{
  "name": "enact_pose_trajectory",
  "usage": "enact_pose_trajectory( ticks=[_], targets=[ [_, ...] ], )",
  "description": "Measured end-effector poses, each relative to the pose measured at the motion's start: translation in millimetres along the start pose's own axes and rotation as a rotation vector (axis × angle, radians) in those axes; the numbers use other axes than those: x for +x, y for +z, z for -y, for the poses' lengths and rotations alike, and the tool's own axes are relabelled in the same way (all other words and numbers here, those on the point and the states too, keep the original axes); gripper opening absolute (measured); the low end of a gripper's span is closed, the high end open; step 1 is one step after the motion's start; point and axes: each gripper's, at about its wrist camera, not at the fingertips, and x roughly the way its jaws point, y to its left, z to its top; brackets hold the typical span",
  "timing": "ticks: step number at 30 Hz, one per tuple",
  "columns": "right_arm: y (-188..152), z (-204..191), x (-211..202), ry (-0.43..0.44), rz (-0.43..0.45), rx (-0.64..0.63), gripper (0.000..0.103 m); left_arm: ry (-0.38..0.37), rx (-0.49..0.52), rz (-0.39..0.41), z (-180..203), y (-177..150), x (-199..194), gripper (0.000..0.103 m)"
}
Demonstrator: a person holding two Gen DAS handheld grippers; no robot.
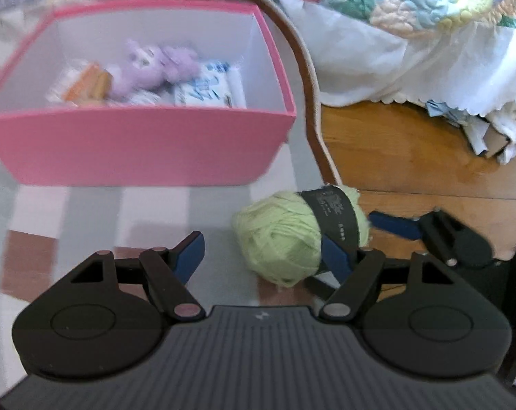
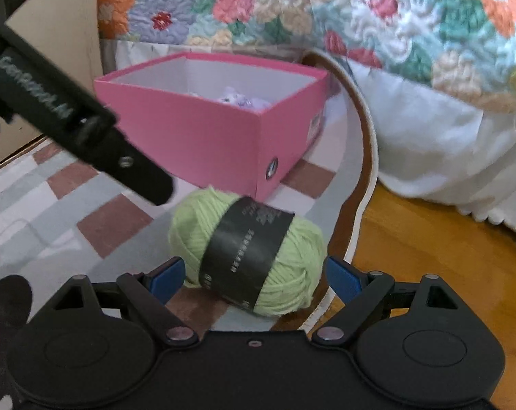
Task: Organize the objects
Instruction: 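Move the left tool to the green yarn ball and grasp it, then lift the yarn ball and carry it over the pink box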
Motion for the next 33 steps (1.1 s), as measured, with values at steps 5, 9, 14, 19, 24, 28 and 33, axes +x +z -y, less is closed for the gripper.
enact_pose_trajectory(
  ticks=[5, 9, 14, 19, 24, 28, 33],
  targets=[
    [-5, 12, 25, 0.023, -0.104, 0.169, 0.092, -0.099, -0.087, -0.036, -9, 8, 28, 0.071],
    [-6, 15, 27, 0.051, -0.068, 0.256, 0.092, -0.092, -0.056, 0.008, -7, 5, 35, 0.062],
    [-7, 7, 26, 0.039, -0.041, 0.228, 0.092, -0.195, -0.053, -0.005, -11, 1, 29, 0.05],
    [-7, -3, 9, 0.078, -0.026, 0.241, 0.092, -0.21, -0.087, 0.007, -19, -9, 6, 0.049],
    [-3, -27, -3, 0.169, -0.036, 0.243, 0.092, -0.191, -0.139, 0.014, -51, -30, -20, 0.05],
    [2, -55, -7, 0.189, -0.037, 0.186, 0.092, -0.139, -0.186, 0.007, -76, -42, -22, 0.051],
    [-1, -81, 2, 0.04, -0.035, 0.056, 0.092, -0.14, -0.148, 0.026, -86, -50, -14, 0.053]
  ],
)
